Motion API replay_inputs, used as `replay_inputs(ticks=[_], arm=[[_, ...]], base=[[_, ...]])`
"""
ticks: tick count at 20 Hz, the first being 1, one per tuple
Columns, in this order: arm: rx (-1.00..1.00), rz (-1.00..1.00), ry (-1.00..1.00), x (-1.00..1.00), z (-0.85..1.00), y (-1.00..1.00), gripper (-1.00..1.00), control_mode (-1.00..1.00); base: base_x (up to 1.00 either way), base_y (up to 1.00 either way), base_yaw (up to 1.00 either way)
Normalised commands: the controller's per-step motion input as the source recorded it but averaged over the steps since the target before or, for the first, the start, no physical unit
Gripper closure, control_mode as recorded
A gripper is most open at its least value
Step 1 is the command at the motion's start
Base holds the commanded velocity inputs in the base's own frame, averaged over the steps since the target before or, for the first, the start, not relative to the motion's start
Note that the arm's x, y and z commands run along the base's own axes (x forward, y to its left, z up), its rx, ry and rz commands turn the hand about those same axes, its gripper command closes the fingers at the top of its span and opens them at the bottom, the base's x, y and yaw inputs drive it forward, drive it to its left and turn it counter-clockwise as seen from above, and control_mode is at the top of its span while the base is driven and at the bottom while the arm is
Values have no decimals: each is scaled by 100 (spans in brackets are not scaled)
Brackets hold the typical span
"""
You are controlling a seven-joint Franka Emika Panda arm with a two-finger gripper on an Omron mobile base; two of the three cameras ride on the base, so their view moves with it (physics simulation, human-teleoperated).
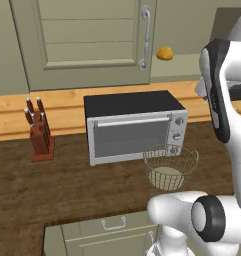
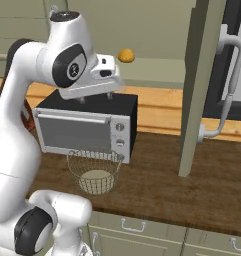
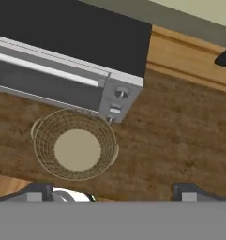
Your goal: Open the cabinet, pick up the bread from the cabinet and place it in the basket. Then move the basket to the dining counter.
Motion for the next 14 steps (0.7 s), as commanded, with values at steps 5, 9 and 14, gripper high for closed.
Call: replay_inputs(ticks=[5, 9, 14], arm=[[10, -7, -54, 68, 56, 30, -100, -100], [47, -21, -40, 65, 2, -11, -100, -100], [35, -13, -48, 57, 14, -7, -100, -100]], base=[[0, 0, 0], [0, 0, 0], [0, 0, 0]])
